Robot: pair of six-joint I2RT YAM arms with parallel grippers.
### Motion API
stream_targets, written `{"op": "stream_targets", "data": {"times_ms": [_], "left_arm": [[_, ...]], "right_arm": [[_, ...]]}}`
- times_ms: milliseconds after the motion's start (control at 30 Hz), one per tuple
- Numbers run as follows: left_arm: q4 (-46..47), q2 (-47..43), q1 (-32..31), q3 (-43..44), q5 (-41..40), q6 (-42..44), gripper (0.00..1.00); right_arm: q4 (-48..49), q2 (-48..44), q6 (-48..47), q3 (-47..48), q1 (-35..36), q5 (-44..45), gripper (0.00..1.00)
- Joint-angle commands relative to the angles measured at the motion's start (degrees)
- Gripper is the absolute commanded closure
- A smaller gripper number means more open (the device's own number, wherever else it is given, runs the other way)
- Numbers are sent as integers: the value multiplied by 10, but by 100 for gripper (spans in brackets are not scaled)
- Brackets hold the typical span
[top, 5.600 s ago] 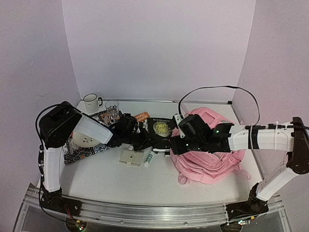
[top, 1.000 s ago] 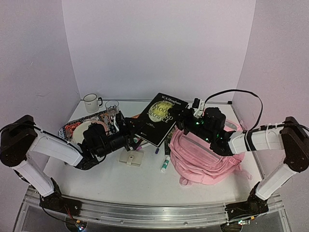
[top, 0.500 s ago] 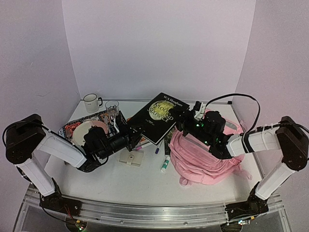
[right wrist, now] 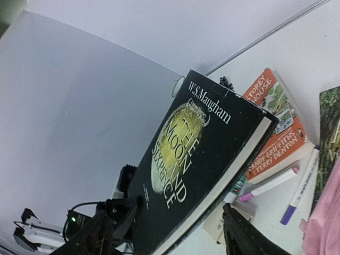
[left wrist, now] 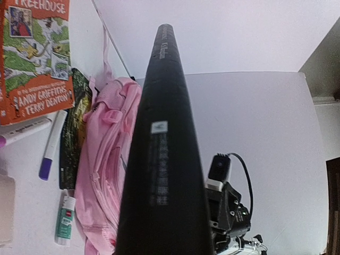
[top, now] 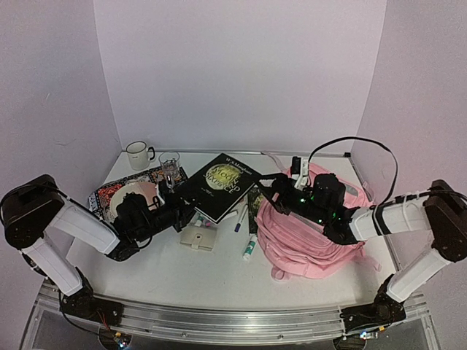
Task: Pack the student bag
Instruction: Pass from the right arm to the left, then pick up the largest pocket of the bag from the student bag.
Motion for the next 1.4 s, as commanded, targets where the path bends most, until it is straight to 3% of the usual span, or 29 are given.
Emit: {"op": "stream_targets", "data": {"times_ms": [0, 133, 300, 600, 867, 1133, 1233, 1367], "left_arm": [[72, -45, 35, -11, 39, 19, 100], [56, -50, 54, -24, 71, 27, 100], [35, -45, 61, -17, 114, 46, 100], [-9, -40, 80, -3, 189, 81, 100], [-63, -57, 91, 3, 220, 114, 100], [-95, -76, 94, -1, 232, 130, 100], [-101, -82, 94, -2, 236, 131, 100], [-105, -87, 94, 0, 250, 126, 100]], "right_arm": [[-187, -92, -144, 43, -2, -27, 28], [-425, -144, -241, 83, -2, 11, 27], [-645, -180, -323, 131, -2, 58, 26], [-906, -98, -387, 222, 45, 187, 22], [-995, 31, -414, 291, 74, 316, 21], [-1017, 137, -436, 335, 82, 400, 31], [-1029, 166, -437, 348, 86, 436, 39], [-1047, 179, -431, 358, 90, 486, 60]]}}
